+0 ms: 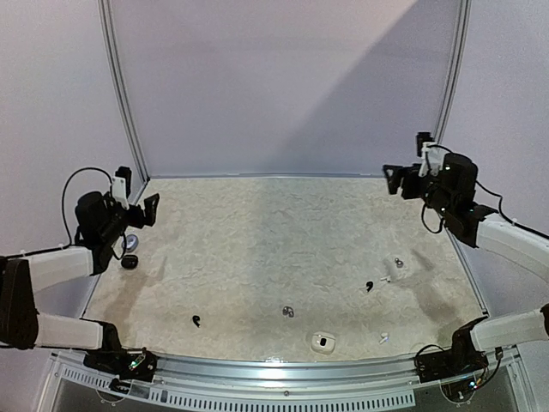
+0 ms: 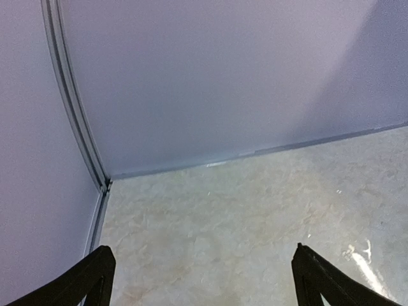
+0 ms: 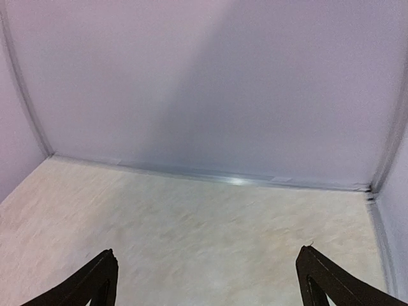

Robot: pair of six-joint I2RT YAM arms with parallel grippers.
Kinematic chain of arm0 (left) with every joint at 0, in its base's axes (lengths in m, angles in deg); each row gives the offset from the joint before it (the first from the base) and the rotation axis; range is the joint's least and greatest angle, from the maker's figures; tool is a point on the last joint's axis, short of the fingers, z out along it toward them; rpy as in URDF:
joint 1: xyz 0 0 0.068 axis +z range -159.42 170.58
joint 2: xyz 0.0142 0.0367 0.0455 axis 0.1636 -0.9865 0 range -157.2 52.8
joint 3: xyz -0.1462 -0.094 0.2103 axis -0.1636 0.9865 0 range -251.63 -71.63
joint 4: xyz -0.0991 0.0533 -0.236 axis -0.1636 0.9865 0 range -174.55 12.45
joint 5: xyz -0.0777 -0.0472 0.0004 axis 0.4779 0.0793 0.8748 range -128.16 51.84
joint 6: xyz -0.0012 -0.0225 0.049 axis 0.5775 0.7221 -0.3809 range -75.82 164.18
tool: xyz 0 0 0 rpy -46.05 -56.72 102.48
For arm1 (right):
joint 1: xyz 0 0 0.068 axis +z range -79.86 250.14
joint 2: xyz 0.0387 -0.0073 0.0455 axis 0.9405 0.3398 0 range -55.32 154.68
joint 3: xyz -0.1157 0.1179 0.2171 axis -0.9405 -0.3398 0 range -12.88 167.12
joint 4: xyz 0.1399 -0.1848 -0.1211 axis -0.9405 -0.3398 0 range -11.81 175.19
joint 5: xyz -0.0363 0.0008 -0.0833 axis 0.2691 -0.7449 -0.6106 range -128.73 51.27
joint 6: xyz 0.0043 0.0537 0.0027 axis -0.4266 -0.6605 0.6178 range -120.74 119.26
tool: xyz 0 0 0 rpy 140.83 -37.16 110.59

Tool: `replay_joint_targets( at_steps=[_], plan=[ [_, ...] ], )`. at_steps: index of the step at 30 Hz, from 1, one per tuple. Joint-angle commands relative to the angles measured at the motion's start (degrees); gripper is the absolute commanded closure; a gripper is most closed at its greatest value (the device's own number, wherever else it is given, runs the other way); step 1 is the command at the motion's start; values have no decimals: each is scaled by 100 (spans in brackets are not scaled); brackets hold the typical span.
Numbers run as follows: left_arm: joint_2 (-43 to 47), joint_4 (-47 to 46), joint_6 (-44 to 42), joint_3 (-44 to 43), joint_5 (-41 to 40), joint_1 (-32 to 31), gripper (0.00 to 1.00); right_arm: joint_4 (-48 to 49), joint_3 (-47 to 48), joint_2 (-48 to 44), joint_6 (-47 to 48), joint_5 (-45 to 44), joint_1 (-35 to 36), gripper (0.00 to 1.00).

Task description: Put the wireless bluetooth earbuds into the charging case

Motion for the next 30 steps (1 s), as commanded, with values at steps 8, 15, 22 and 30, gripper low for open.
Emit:
replay_joint_targets(
  at_steps=[8,15,22,30],
  plan=[
    [159,6582,434,-2572,2386,-42,1,-3810,807,799,731,340,3847,5],
    [735,6409,945,-2167,2661,-333,7,-4260,166,1141,284,-189,5440,1],
    [1011,6525,758,-2074,2567,-794,9,-3776,58,1669,-8,-358,5737,1],
    [1272,6888,406,-2163,2331,-967,9,-4317,411,2413,-579,-413,5803,8]
  ],
)
